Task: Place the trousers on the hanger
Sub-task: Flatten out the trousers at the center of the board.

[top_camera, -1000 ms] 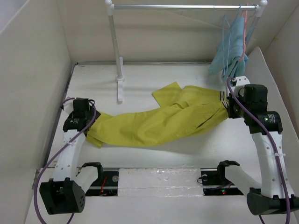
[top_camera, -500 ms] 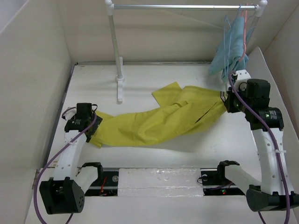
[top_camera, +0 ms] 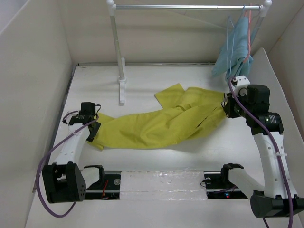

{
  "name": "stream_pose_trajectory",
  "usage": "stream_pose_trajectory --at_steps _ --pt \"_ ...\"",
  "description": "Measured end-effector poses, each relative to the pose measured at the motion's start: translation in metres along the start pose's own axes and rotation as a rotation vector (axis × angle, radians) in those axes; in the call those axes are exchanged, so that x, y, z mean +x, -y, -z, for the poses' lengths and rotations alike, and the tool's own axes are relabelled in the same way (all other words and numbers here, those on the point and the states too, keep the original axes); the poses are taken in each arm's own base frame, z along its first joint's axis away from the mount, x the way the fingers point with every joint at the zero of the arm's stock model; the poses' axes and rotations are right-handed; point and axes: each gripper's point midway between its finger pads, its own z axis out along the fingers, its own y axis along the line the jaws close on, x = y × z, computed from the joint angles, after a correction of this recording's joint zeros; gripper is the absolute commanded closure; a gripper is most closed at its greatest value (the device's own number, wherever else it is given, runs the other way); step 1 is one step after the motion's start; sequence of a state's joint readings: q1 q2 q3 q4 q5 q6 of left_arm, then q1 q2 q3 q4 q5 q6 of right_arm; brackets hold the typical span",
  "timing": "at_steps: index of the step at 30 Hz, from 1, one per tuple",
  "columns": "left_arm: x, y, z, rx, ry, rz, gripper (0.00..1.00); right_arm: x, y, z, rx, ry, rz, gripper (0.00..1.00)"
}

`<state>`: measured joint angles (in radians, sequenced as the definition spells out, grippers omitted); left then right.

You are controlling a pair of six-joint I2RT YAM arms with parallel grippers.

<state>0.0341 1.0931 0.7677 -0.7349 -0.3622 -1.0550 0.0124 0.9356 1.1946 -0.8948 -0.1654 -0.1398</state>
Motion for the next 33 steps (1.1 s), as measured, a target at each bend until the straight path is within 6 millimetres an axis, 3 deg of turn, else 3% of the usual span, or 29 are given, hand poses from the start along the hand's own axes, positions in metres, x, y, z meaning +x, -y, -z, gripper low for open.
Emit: stream_pose_trajectory --at_steps 1,2,3,4,8,11,12,14,17,18,20,22,25,27,30,33 --pt "0.003 0.0 -0.005 -0.012 -0.007 0.001 0.67 -0.002 0.0 0.0 -0.001 0.007 0.001 1.0" --pt "0.006 -0.002 -0.009 -0.026 -0.015 -0.004 0.67 -0.002 0.0 0.0 0.0 0.007 0.002 1.0" --pt "0.009 -0.002 -0.012 -0.03 -0.021 -0.004 0.87 -0.003 0.0 -0.001 0.0 0.01 0.002 1.0" --pt "0.009 -0.003 -0.013 -0.03 -0.022 -0.006 0.99 -0.003 0.0 -0.001 0.0 0.011 0.002 1.0" --pt "0.016 -0.005 -0.023 -0.034 -0.029 -0.015 1.0 -0.003 0.0 -0.001 0.001 0.012 0.004 1.0" --pt "-0.005 0.015 -0.006 0.007 0.003 -0.032 1.0 -0.003 0.0 -0.001 -0.001 0.01 0.005 1.0" --pt "-0.022 0.033 0.009 0.053 0.033 -0.029 1.0 -0.003 0.0 -0.002 -0.002 0.008 0.005 1.0" --pt "-0.07 0.085 0.058 0.204 0.137 -0.005 1.0 -0.002 -0.001 -0.004 -0.007 -0.001 0.003 1.0" --pt "-0.146 0.148 0.163 0.467 0.318 0.074 1.0 0.0 -0.001 -0.009 -0.017 -0.018 -0.001 1.0" --pt "-0.165 0.156 0.196 0.537 0.371 0.101 1.0 0.0 -0.001 -0.01 -0.019 -0.021 -0.001 1.0" --pt "-0.196 0.155 0.243 0.615 0.462 0.148 1.0 0.0 -0.002 -0.011 -0.024 -0.024 -0.004 1.0" --pt "-0.21 0.141 0.265 0.627 0.526 0.166 1.0 0.0 -0.004 -0.01 -0.03 -0.018 -0.004 1.0" --pt "-0.21 0.118 0.263 0.565 0.565 0.136 1.0 -0.001 -0.004 -0.009 -0.032 -0.004 -0.001 1.0" --pt "-0.202 0.104 0.247 0.509 0.566 0.092 1.0 0.002 -0.005 -0.008 -0.032 -0.003 -0.001 1.0" --pt "-0.178 0.088 0.203 0.398 0.535 -0.012 1.0 0.006 -0.004 -0.007 -0.023 -0.006 -0.001 1.0" --pt "-0.145 0.071 0.148 0.256 0.461 -0.149 1.0 0.015 0.001 -0.004 0.011 -0.016 0.0 1.0"
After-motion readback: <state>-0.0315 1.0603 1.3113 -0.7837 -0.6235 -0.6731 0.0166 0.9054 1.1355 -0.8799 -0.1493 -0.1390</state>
